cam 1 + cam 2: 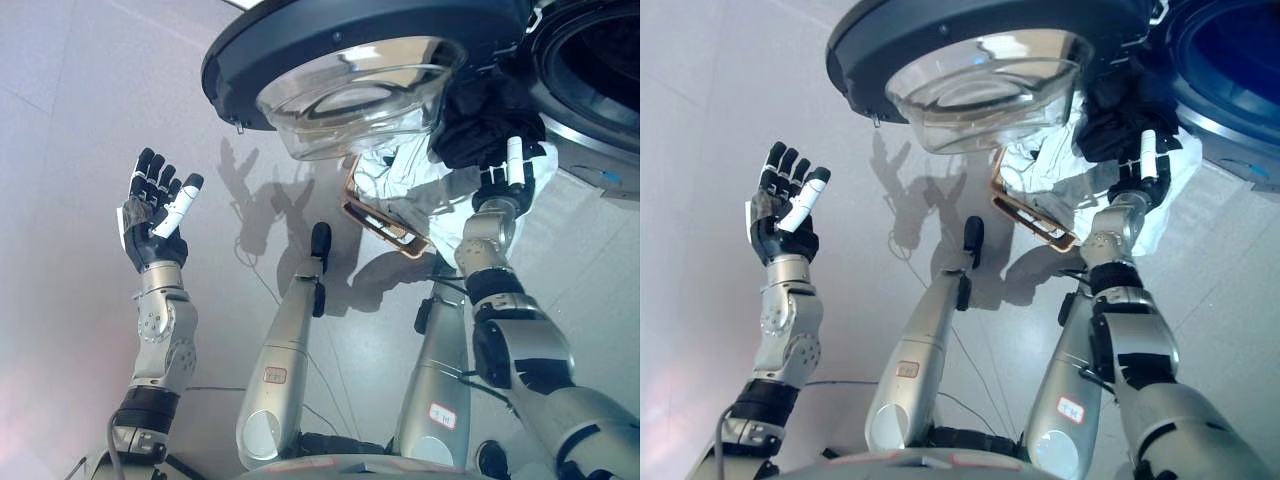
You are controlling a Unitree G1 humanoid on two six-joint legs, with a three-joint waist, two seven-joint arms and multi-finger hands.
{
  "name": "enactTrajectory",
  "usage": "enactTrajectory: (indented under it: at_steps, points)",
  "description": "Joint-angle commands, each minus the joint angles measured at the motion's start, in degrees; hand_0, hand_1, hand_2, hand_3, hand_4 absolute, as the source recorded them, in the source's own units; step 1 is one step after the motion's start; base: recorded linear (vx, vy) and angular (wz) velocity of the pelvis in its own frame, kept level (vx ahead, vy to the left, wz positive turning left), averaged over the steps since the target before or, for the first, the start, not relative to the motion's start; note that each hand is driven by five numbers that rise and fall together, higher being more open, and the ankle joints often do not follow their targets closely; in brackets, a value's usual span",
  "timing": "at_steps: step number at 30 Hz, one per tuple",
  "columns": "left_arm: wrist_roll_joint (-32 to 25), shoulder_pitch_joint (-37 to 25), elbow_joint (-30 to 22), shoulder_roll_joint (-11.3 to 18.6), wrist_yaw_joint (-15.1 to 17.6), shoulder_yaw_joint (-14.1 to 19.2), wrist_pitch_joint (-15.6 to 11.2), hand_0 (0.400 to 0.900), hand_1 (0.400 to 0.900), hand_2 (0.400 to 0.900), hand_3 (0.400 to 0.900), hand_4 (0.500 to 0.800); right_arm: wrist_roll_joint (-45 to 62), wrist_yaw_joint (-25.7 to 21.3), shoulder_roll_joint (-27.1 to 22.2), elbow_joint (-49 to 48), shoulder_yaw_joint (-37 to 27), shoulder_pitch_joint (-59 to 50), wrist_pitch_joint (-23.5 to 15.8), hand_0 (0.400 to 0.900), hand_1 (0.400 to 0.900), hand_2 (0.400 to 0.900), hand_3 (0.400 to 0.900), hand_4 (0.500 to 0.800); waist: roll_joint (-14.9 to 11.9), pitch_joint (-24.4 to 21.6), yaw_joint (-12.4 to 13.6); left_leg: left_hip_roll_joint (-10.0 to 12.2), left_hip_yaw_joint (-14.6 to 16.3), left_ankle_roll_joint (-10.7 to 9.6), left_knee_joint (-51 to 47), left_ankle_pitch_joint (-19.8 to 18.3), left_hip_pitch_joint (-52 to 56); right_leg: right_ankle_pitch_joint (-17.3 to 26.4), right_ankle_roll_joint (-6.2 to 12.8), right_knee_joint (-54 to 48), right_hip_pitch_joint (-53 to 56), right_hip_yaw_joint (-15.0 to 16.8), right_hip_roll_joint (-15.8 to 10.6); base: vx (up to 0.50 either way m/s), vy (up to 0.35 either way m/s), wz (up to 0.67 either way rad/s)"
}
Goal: Put the clothes in the basket into the washing machine.
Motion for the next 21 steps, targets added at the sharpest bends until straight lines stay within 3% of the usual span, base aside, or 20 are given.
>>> enactTrajectory:
  at_steps: [1, 4, 8, 15, 21]
  points:
    - [-0.78, 0.22, -0.89, -1.86, 0.64, 4.87, -5.04, 0.900, 0.900, 0.900, 0.900, 0.800, 5.77, 7.34, -2.19, -7.89, -0.94, 0.27, -8.47, 0.400, 0.400, 0.400, 0.400, 0.500, 6.94, -4.70, -1.06, -2.22, -1.94, 0.62, -9.86, 3.85, 1.47, -2.32, -2.34, 1.18, 2.78, -3.10, 0.63, 0.06, -0.039, 0.09]
    - [-0.88, 0.55, -0.88, -2.00, 0.10, 4.79, -5.32, 0.900, 0.900, 0.900, 0.900, 0.800, 6.35, 7.95, -2.79, -7.98, -2.05, -0.66, -9.28, 0.400, 0.400, 0.400, 0.400, 0.500, 7.26, -5.46, -1.08, -2.30, -2.08, 0.63, -9.76, 3.54, 2.45, -2.70, -2.33, 1.35, 3.70, -3.34, 0.51, 0.04, -0.021, 0.07]
    - [-0.71, 1.36, -1.56, -1.43, -1.12, 4.33, -5.76, 0.900, 0.900, 0.900, 0.900, 0.800, 4.98, 6.64, -7.06, -6.16, -3.40, -5.09, -9.91, 0.400, 0.400, 0.400, 0.400, 0.500, 7.71, -6.65, -0.38, -2.33, -2.35, 0.66, -10.59, 3.48, 3.50, -2.85, -2.11, 0.50, 4.97, -3.62, 0.29, 0.01, -0.003, 0.00]
    - [-0.22, 2.26, -1.47, 0.68, -2.07, 3.34, -5.90, 0.900, 0.900, 0.900, 0.900, 0.800, 1.72, 2.28, -19.00, -1.27, -0.66, -15.40, -9.56, 0.400, 0.400, 0.400, 0.400, 0.500, 7.83, -8.58, 0.85, -2.25, -2.76, 0.82, -12.37, 4.50, 4.03, -1.71, -1.69, -1.32, 5.45, -3.58, 0.22, 0.01, -0.003, 0.01]
    - [-0.34, 2.43, -0.95, 1.97, -2.42, 3.02, -5.92, 0.900, 0.900, 0.900, 0.900, 0.800, 0.34, -0.23, -24.54, 2.84, 2.23, -21.33, -8.44, 0.400, 0.400, 0.400, 0.400, 0.500, 7.54, -10.39, 1.54, -2.09, -3.12, 0.83, -13.85, 4.76, 5.32, -1.61, -1.55, -2.03, 6.54, -4.02, 0.15, 0.03, -0.013, 0.04]
